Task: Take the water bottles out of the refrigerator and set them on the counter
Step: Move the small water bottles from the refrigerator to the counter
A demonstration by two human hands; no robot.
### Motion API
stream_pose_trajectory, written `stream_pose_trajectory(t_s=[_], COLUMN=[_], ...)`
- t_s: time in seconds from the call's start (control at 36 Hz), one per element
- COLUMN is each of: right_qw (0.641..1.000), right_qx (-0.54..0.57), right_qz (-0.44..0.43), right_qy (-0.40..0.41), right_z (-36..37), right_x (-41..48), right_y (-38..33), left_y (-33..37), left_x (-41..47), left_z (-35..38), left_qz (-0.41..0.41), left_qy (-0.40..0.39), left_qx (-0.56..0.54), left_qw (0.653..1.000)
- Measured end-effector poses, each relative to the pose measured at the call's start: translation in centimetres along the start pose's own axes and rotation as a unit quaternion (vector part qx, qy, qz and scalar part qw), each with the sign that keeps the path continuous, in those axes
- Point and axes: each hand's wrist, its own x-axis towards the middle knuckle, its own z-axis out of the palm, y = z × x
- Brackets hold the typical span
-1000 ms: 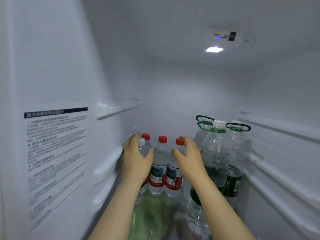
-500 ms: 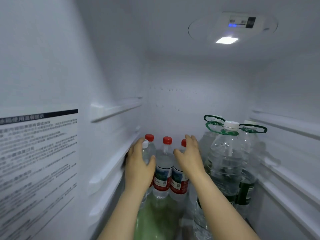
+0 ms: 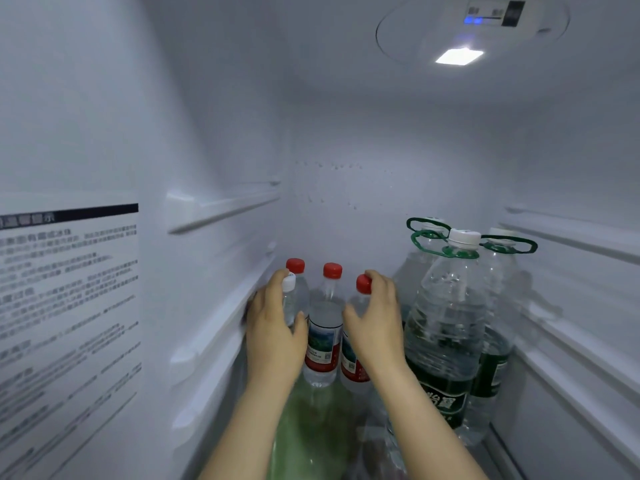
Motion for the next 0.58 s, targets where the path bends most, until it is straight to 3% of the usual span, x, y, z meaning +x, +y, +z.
stream_pose_trajectory(t_s=[0.19, 0.39, 0.58], right_qw=[0.995, 0.991, 0.990], right_qx=[0.061, 0.128, 0.131], right_qz=[-0.013, 0.051, 0.052], right_qy=[0.073, 0.005, -0.031], right_z=[1.1, 2.4, 3.1], right_x=[-1.7, -1.9, -1.8], right_y=[0.4, 1.6, 2.0], left_y=[0.3, 0.1, -0.8], left_x=[-0.6, -0.4, -0.1], left_z=[0.1, 0.0, 0.5], left_qz=[0.009, -0.020, -0.047], left_qy=[-0.007, -0.013, -0.018], left_qx=[0.002, -0.030, -0.026], left_qw=[1.000, 0.999, 0.998])
